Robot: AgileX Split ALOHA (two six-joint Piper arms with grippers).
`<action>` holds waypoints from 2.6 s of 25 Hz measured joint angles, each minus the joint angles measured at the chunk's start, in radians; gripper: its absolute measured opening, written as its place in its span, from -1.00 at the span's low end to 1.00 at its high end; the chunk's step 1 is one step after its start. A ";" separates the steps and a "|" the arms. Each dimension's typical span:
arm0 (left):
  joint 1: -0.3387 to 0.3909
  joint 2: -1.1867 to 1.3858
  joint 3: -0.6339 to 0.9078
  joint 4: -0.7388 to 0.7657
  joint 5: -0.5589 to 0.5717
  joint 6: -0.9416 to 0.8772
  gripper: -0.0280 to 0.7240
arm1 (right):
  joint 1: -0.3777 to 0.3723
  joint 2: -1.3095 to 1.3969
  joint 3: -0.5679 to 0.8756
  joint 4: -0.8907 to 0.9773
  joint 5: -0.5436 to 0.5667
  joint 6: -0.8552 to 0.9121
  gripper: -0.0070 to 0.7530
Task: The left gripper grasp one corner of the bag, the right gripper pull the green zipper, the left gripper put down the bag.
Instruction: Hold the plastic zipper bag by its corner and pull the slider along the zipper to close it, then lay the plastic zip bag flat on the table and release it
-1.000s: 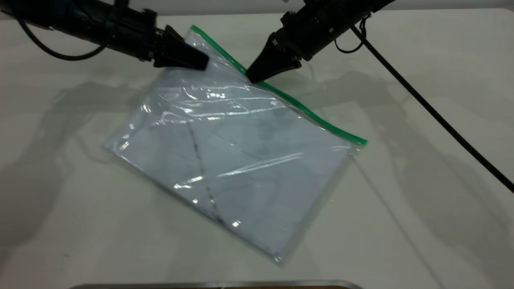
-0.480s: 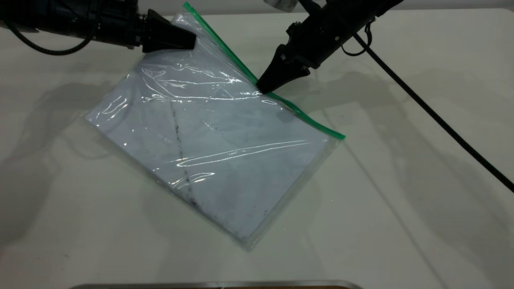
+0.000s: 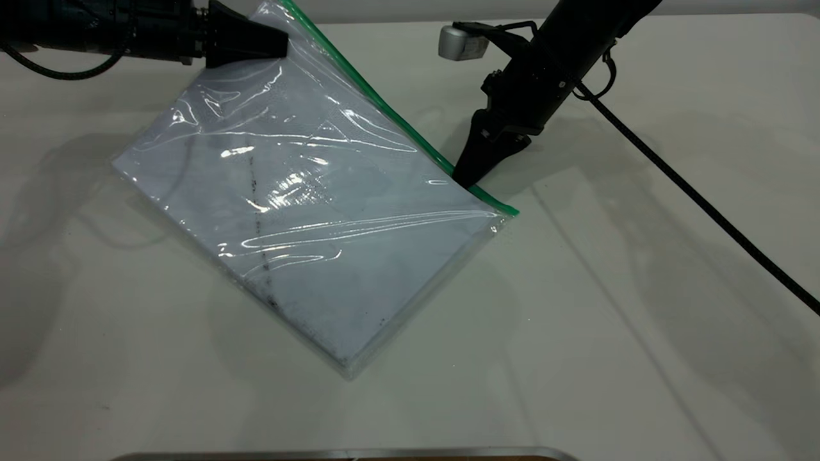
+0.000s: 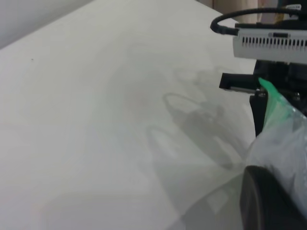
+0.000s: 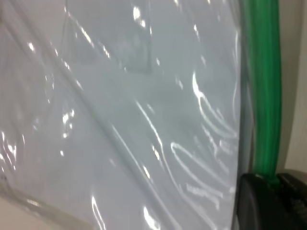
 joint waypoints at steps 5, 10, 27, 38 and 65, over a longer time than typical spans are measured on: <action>0.002 0.000 0.000 -0.004 0.000 0.001 -0.75 | 0.000 0.000 0.000 -0.075 0.051 0.037 -0.86; 0.002 0.000 0.000 -0.007 0.000 0.001 -0.75 | 0.000 -0.001 0.000 -0.126 0.104 0.056 -0.84; 0.007 0.000 0.000 -0.012 0.003 0.003 -0.75 | 0.000 -0.011 -0.001 -0.237 0.146 0.126 -0.82; 0.007 0.000 0.000 -0.016 0.002 -0.003 -0.75 | 0.000 0.005 -0.115 -0.286 0.147 0.230 -0.71; -0.099 -0.105 -0.001 0.130 -0.304 -0.498 0.43 | -0.005 -0.296 -0.622 -0.165 0.176 0.600 -0.16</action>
